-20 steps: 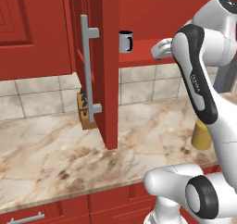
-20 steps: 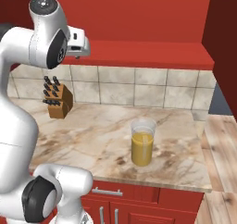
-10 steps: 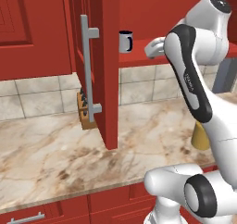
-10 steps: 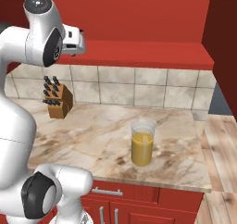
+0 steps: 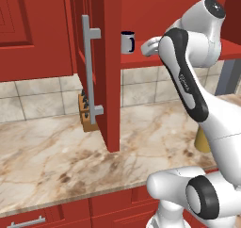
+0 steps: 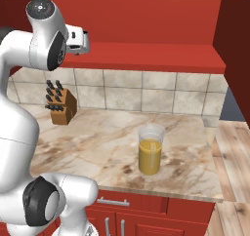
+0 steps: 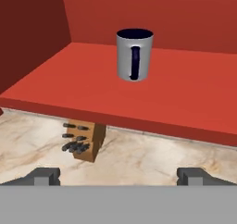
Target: There is a tray on the dining counter. Grab the cup, mug, and pitcher and place them on the tray. The pitcher may be placed next to the tray if it cannot fit the tray.
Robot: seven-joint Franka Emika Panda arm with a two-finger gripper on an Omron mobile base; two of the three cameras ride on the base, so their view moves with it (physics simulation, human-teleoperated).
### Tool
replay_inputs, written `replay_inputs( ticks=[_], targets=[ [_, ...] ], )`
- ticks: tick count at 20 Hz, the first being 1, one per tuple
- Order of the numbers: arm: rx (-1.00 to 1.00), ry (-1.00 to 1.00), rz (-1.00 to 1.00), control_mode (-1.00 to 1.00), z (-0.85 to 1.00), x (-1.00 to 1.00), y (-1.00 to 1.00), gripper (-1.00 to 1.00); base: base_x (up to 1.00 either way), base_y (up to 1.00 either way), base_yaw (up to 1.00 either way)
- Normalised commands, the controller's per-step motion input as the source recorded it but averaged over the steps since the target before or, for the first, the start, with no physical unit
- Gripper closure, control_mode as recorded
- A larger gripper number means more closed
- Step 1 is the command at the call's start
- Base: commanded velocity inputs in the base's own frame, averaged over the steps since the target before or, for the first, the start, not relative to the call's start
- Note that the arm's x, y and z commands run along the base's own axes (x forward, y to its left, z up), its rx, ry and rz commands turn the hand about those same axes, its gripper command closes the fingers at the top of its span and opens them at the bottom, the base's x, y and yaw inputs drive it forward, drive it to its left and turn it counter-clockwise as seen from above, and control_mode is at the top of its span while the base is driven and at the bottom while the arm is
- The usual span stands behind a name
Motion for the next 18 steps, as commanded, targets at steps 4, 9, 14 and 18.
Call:
replay_inputs(
  ticks=[4, 9, 14, 18],
  targets=[
    [0.01, -0.12, 0.0, -1.0, -0.01, 0.26, 0.0, -1.0, 0.0, 0.0, 0.0],
    [0.01, -0.1, 0.0, -1.0, -0.03, 0.25, 0.0, -1.0, 0.0, 0.0, 0.0],
    [0.0, -0.02, 0.0, -1.0, 0.0, 0.18, 0.03, -1.0, 0.0, 0.0, 0.0],
    [0.0, 0.0, 0.0, -1.0, 0.0, 0.18, 0.03, -1.0, 0.0, 0.0, 0.0]
  ],
)
